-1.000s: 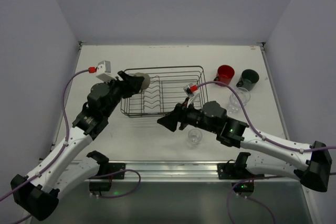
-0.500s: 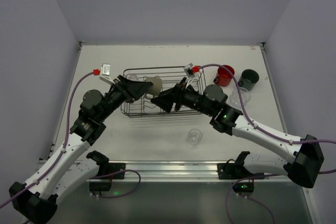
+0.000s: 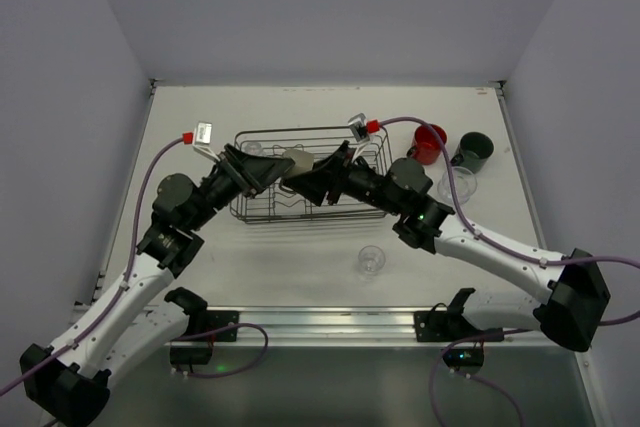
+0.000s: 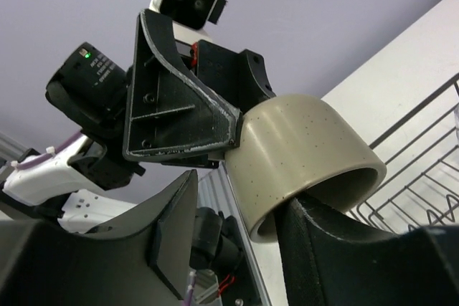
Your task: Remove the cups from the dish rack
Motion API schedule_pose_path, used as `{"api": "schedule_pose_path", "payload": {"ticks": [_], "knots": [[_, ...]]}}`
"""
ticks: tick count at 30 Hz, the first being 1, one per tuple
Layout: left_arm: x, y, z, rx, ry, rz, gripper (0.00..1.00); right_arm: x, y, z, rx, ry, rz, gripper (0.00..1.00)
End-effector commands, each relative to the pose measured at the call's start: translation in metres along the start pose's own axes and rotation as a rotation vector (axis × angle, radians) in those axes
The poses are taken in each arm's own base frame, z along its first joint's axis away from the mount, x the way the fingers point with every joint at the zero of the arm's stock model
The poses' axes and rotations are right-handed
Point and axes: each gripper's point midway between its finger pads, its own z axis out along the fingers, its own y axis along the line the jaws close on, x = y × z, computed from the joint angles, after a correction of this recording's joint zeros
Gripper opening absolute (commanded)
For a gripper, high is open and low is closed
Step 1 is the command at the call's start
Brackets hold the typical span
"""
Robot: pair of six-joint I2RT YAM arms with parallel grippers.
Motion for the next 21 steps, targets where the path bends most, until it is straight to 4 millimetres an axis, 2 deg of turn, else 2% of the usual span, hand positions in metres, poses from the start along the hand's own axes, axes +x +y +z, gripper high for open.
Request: {"api": "schedule_pose_path", "payload": {"ticks": [1, 3, 5, 6, 8, 9, 10, 12, 13, 16, 17, 19, 20, 21], "knots": [[0.007, -0.012, -0.003, 0.067, 0.036, -0.04, 0.23, -0.029, 0.023, 0.006, -0.102, -0.113, -0.039, 0.51], [0.007, -0.011, -0.004, 0.072, 0.03, -0.045, 0.22, -0.028, 0.02, 0.007, -0.094, -0.113, -0.037, 0.51], [0.008, -0.01, -0.004, 0.071, 0.032, -0.043, 0.22, -0.029, 0.018, 0.006, -0.089, -0.125, -0.037, 0.32], [0.007, -0.011, -0.004, 0.071, 0.03, -0.029, 0.26, -0.029, 0.018, 0.004, -0.087, -0.131, -0.036, 0.14], [0.007, -0.005, -0.004, 0.038, 0.03, -0.015, 0.35, -0.028, 0.017, -0.003, -0.074, -0.143, -0.026, 0.02], [0.003, -0.008, -0.004, 0.035, 0.021, 0.017, 0.51, -0.027, 0.015, -0.006, -0.068, -0.145, -0.025, 0.0], [-0.002, -0.007, -0.003, 0.019, -0.001, 0.031, 0.6, -0.018, 0.009, -0.011, -0.053, -0.13, -0.018, 0.0], [-0.007, -0.001, -0.005, -0.026, -0.021, 0.08, 0.8, -0.014, 0.009, -0.023, -0.04, -0.122, -0.02, 0.0], [-0.014, -0.002, -0.005, -0.044, -0.049, 0.1, 0.83, -0.001, -0.003, -0.029, 0.011, -0.078, -0.013, 0.0], [-0.029, 0.002, -0.007, -0.097, -0.1, 0.201, 0.94, 0.002, -0.011, -0.048, 0.105, -0.045, -0.04, 0.0], [-0.033, 0.003, -0.009, -0.136, -0.101, 0.233, 0.96, 0.022, -0.03, -0.061, 0.211, 0.047, -0.024, 0.0], [-0.041, 0.013, -0.014, -0.218, -0.108, 0.334, 0.98, 0.021, -0.052, -0.086, 0.385, 0.061, -0.05, 0.0], [-0.044, 0.015, -0.019, -0.256, -0.095, 0.37, 0.99, 0.047, -0.078, -0.113, 0.531, 0.168, -0.041, 0.0], [-0.046, 0.02, -0.022, -0.285, -0.077, 0.45, 1.0, 0.047, -0.098, -0.133, 0.658, 0.166, -0.058, 0.0]]}}
